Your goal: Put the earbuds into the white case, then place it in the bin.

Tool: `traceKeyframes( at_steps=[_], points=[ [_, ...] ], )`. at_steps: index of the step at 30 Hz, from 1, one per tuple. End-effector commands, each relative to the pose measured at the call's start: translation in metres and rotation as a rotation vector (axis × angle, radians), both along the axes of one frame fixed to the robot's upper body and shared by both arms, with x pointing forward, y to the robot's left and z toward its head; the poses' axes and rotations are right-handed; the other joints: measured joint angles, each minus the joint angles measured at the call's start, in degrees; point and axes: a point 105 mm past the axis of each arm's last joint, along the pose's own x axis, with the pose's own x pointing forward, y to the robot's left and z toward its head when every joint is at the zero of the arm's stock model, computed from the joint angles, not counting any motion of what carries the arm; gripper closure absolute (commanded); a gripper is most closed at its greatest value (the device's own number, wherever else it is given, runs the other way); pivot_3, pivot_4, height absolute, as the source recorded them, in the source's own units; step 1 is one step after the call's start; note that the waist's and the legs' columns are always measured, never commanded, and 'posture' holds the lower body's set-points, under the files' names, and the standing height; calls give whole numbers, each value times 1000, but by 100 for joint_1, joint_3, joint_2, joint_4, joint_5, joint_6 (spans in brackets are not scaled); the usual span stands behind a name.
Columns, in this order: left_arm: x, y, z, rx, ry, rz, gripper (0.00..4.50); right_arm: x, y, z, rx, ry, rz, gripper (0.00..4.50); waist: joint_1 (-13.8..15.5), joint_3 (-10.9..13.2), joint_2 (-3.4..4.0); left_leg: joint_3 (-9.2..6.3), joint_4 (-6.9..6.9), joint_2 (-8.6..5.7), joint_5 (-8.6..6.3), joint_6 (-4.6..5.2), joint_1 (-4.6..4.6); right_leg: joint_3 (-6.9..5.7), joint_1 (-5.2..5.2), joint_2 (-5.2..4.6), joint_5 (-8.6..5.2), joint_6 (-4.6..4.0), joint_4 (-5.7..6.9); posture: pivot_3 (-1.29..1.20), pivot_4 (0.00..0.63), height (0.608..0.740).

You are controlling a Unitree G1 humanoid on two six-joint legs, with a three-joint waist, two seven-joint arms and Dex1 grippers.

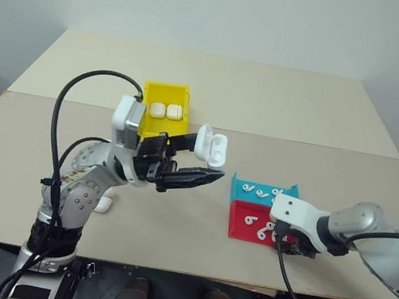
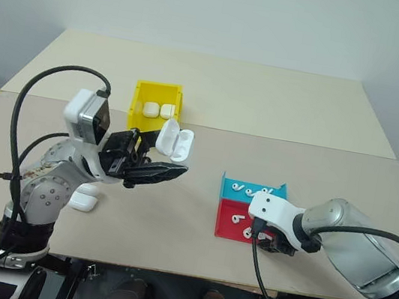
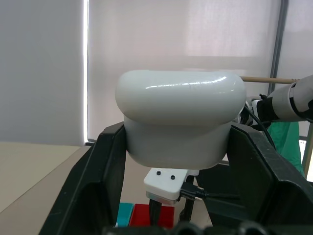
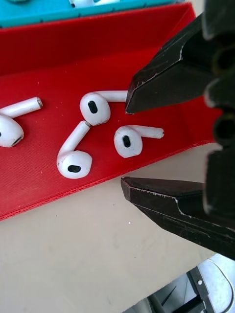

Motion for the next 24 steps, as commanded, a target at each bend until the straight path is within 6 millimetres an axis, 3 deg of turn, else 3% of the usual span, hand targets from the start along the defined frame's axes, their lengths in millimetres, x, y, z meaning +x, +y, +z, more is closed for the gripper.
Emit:
traceKeyframes(
  at_steps=[1, 15, 18, 22, 24],
  points=[
    [-7, 1, 8, -11, -42, -7, 1723, 3, 2, 8, 3, -35, 26, 1984, 0, 0, 0, -1, 0, 0, 0, 1, 0, 0, 0, 0, 0, 0, 0, 0, 150, 740],
    [-10, 1, 11, -9, -42, -3, 1723, 4, 1, 3, 1, -20, 30, 1984, 0, 0, 0, -2, 1, 0, -1, 1, 0, 0, 1, 1, 0, 0, 0, 0, 150, 740],
    [-10, 1, 12, -8, -43, -3, 1723, 3, 2, 1, 4, -12, 37, 2560, 0, 0, 0, -3, 1, 0, -1, 1, 0, 0, 2, 1, 0, 0, 0, 0, 150, 740],
    [-10, 1, 12, -2, -42, -2, 1723, 2, 1, -2, 3, -4, 38, 3834, -3, 0, 0, -2, 1, 0, -1, 1, 1, -1, 2, 1, 0, 0, 0, 0, 150, 740],
    [-10, 1, 12, 1, -41, 0, 1723, 1, 1, -2, 4, -1, 36, 3858, -3, 0, 0, -2, 1, 1, -1, 1, 2, -1, 3, 1, 0, 0, 0, 0, 150, 740]
  ],
)
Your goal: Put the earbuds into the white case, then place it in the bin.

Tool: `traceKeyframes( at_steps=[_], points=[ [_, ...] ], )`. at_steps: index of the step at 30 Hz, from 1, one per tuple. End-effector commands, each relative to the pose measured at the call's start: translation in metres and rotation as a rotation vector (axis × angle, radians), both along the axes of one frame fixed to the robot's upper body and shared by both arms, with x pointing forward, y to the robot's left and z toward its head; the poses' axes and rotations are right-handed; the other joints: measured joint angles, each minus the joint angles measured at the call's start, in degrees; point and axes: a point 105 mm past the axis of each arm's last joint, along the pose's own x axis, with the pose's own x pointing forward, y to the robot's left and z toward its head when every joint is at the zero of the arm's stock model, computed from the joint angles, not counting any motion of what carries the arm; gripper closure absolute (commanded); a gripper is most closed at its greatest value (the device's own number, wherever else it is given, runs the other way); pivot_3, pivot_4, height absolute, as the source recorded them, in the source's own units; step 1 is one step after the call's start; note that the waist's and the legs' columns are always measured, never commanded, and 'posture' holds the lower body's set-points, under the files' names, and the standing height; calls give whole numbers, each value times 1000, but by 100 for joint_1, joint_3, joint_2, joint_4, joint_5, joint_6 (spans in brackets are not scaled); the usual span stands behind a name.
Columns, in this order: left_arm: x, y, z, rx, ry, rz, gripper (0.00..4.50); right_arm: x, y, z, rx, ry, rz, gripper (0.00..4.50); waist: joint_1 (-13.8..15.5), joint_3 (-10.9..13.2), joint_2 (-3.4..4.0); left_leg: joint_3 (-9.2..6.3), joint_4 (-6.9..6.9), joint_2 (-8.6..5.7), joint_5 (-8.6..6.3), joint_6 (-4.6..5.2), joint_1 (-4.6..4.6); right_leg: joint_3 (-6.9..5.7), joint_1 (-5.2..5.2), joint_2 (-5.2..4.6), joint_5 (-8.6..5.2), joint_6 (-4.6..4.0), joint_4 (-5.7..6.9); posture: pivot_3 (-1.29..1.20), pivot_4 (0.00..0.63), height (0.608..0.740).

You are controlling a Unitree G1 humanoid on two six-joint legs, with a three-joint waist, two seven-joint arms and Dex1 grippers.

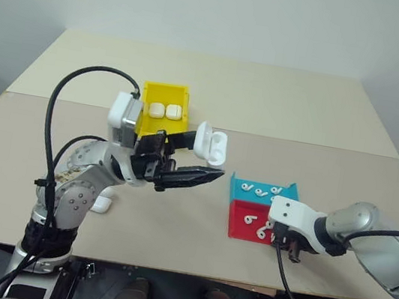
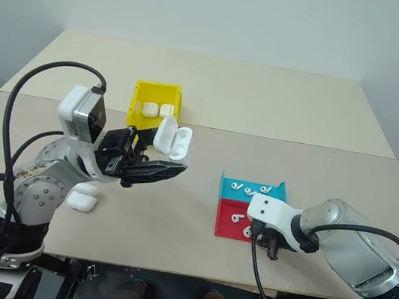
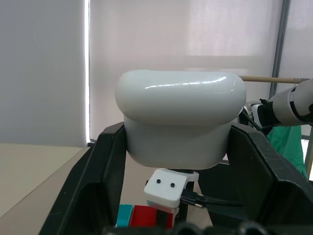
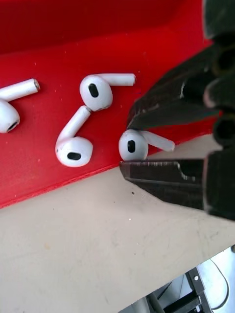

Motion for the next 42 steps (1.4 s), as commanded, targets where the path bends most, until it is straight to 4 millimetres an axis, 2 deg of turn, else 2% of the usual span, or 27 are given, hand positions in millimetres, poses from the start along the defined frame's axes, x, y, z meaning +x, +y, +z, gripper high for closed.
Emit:
traceKeyframes(
  at_steps=[1, 5, 8, 12, 15, 18, 22, 27, 33, 35, 42],
  points=[
    [-7, 0, 7, -4, -32, -14, 1723, 1, 0, 3, -4, -25, 6, 3858, 0, 0, 0, 0, 0, 0, 0, 0, 0, 0, 1, 0, 0, 0, 0, 0, 150, 740],
    [-7, 0, 7, 3, -33, -12, 1723, 0, 1, 5, 20, -15, -10, 3858, 0, 0, 0, 0, 0, 0, 0, 0, 1, 0, 1, 0, 0, 0, 0, 0, 150, 740],
    [-8, -1, 8, 1, -31, -21, 1723, -5, 3, 16, 71, 7, -13, 3858, 4, 0, 0, 0, 0, 0, 0, 0, 0, 0, 1, 0, 0, 0, 0, 0, 150, 740],
    [-9, -1, 8, -3, -27, -37, 1723, -18, 7, 44, 222, 73, 5, 3858, 9, 0, 0, -4, 0, 0, -1, 2, -1, 0, 1, 0, 0, 0, -2, 0, 150, 740],
    [-8, -2, 11, -18, -19, -55, 1723, -19, 12, 74, 414, 58, 13, 3858, 13, 1, 0, -5, 0, 0, -2, 3, 0, -2, 4, 0, 0, 0, -3, 0, 150, 740],
    [-6, -4, 15, -28, -15, -69, 1723, -13, 16, 107, 651, -92, 41, 3858, 15, 1, -2, -3, 3, -1, -2, 3, 0, -8, 10, 1, 0, 0, -4, 0, 150, 740],
    [-1, -7, 16, -21, -12, -77, 1723, -4, 23, 152, 948, -459, 83, 3858, 8, 0, -1, 0, 6, 0, -2, 4, 1, -15, 21, 5, 0, 1, -8, 0, 150, 740],
    [2, -9, 13, 16, -13, -103, 1723, -6, 43, 194, 1245, -638, 99, 3858, -18, -2, 2, -9, 3, 0, -2, 3, 0, -3, 6, 4, 0, 1, 4, 0, 150, 740],
    [11, -12, 14, 44, -28, -93, 1723, -16, 67, 207, 1354, -666, 172, 3858, 11, -2, 3, -12, 0, -6, -2, 3, -2, -5, 8, -2, 0, 2, -3, 0, 150, 740],
    [15, -17, 13, 54, -32, -86, 1723, -21, 75, 205, 1363, -646, 219, 3858, 10, -2, 3, -12, 0, -5, -2, 3, -2, -5, 7, -1, 0, 2, -3, 0, 150, 740],
    [19, -25, 11, 67, -49, -74, 1723, -18, 90, 197, 1344, -627, 236, 3858, -15, -3, 4, -13, 0, -2, -2, 4, -2, -6, 4, 1, 0, 1, 0, 0, 150, 740]
  ],
)
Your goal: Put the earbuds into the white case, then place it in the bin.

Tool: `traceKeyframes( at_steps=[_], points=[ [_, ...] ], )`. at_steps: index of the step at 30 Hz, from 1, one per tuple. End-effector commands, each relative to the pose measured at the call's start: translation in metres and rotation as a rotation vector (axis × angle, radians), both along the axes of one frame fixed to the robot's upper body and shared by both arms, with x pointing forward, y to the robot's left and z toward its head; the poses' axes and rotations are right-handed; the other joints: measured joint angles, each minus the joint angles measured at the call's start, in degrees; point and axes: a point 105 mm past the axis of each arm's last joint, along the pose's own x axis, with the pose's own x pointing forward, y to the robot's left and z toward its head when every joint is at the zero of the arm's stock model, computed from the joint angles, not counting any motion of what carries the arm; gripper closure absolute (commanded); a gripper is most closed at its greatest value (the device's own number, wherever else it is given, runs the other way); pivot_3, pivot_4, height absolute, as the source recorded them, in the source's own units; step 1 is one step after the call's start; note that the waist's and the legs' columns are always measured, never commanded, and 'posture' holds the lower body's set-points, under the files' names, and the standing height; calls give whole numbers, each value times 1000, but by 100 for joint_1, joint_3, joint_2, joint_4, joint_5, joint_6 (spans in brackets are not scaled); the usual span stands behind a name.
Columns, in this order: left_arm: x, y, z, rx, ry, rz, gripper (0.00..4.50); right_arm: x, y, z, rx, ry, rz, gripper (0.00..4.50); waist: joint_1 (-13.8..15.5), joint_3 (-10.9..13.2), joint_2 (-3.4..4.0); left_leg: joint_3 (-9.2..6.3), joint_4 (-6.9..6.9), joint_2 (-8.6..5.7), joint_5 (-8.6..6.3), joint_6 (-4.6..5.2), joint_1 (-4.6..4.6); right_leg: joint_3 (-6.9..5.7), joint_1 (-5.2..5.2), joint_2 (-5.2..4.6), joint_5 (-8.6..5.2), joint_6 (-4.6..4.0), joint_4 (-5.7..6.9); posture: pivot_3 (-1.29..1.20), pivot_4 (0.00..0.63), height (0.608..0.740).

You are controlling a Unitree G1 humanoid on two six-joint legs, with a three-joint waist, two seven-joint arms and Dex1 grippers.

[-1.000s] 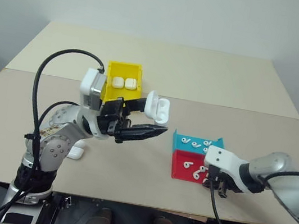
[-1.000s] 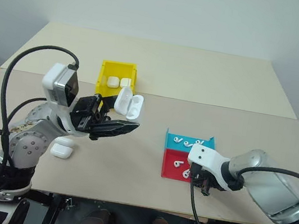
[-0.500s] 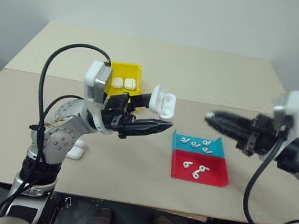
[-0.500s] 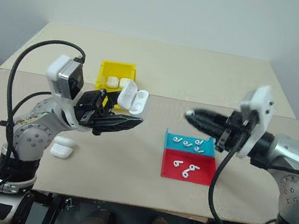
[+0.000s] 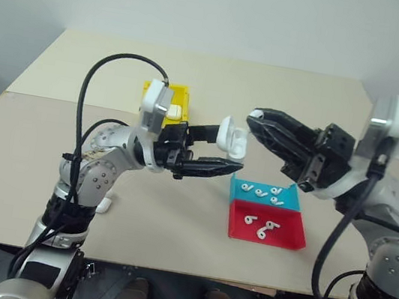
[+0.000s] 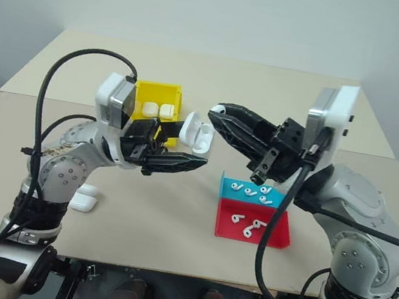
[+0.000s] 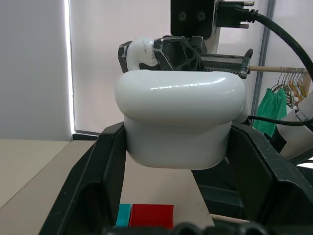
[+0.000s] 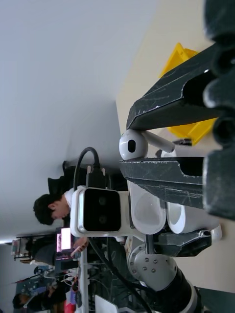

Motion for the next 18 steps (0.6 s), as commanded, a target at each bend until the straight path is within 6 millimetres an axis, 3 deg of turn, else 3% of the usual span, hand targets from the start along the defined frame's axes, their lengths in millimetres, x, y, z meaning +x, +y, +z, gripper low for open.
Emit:
traceKeyframes(
  at_steps=[1, 18],
  points=[
    [-2, -1, 7, -3, -54, 2, 1723, -7, 4, 9, 12, -72, 5, 3858, -7, 0, 0, 0, 0, 1, 0, 0, 0, 0, -1, 1, 0, 0, 1, 0, 150, 740],
    [-9, 0, 10, -4, -98, 16, 1723, 5, 9, -10, -138, -84, -72, 3858, 0, 0, 0, 0, -1, 0, 0, 0, 0, 1, -1, 0, 0, 0, -2, 0, 150, 740]
  ],
)
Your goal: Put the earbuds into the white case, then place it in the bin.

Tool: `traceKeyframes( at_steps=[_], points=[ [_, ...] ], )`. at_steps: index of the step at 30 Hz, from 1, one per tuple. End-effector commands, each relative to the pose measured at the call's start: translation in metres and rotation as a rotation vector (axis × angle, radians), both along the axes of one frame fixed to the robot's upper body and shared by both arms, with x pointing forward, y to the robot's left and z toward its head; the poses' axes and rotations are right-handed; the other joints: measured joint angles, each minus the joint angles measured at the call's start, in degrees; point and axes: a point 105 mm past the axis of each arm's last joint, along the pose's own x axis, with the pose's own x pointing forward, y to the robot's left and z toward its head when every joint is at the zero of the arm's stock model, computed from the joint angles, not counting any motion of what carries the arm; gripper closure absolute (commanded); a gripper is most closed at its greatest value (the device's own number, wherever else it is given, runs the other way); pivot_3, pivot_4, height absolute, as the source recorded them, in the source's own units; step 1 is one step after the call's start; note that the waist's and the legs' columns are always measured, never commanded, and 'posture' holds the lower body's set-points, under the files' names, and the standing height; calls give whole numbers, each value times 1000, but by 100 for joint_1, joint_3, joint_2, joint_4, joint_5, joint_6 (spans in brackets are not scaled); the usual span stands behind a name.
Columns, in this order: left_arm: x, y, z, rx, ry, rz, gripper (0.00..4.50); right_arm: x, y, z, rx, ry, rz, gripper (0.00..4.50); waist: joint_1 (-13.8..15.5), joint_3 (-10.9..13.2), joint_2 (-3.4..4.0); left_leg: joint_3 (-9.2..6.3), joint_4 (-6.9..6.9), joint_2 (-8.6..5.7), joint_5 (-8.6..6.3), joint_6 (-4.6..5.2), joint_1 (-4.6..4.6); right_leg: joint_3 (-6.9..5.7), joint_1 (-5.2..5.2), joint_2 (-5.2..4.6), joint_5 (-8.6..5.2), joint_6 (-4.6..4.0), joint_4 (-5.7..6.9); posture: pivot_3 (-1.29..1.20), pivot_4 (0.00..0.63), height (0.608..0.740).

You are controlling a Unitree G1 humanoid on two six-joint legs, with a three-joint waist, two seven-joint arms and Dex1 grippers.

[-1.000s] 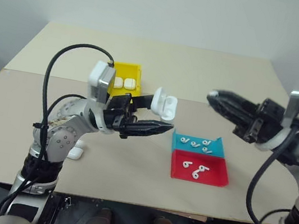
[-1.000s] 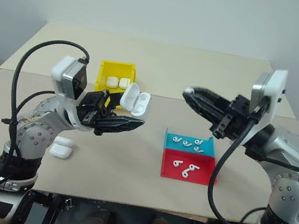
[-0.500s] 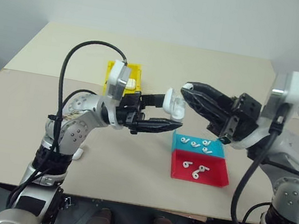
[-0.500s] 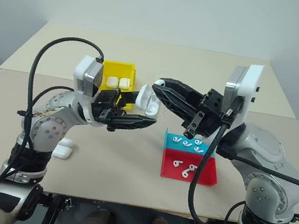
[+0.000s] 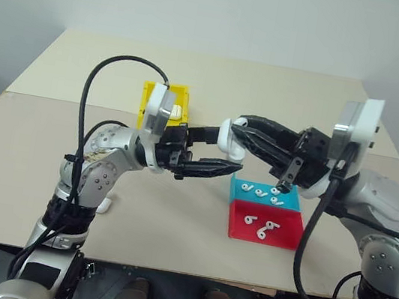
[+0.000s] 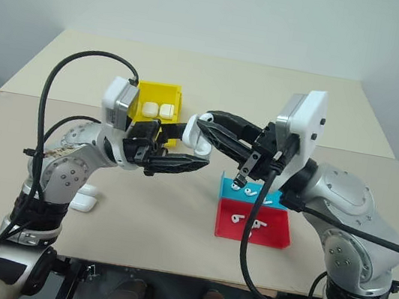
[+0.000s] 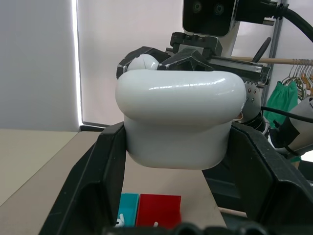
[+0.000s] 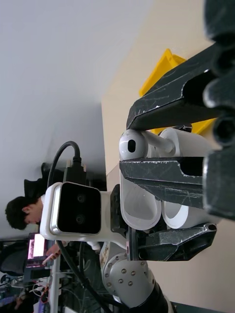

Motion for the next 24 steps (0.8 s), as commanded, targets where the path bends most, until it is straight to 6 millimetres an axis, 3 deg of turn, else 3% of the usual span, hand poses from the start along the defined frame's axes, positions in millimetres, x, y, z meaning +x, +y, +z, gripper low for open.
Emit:
traceKeyframes(
  at_steps=[1, 6, 17, 24],
  points=[
    [-14, 0, 16, -36, -94, -29, 1723, -1, -1, 1, -27, -35, -14, 3858, 1, 0, 0, 0, 0, 0, 0, 0, 0, 0, 0, 0, 0, 0, 0, 0, 150, 740],
    [-14, 0, 16, -41, -98, -17, 1723, -4, -2, -2, -49, -35, 15, 3858, 6, 0, 0, 0, 0, 0, 0, 0, 0, 0, 1, 0, 0, 0, -1, 0, 150, 740],
    [-9, 3, 16, -46, -107, 15, 1723, -10, -3, 1, -57, -56, 69, 162, 1, 0, 0, -1, 0, 1, 0, 0, 0, 0, 0, 1, 0, 0, 0, 0, 150, 740],
    [-9, 9, 13, -31, -103, 33, 1723, 5, -22, 16, -32, -83, -22, 73, 7, 0, 0, 0, 0, 0, 0, 0, 0, 0, 1, 0, 0, 0, -1, 0, 150, 740]
  ],
)
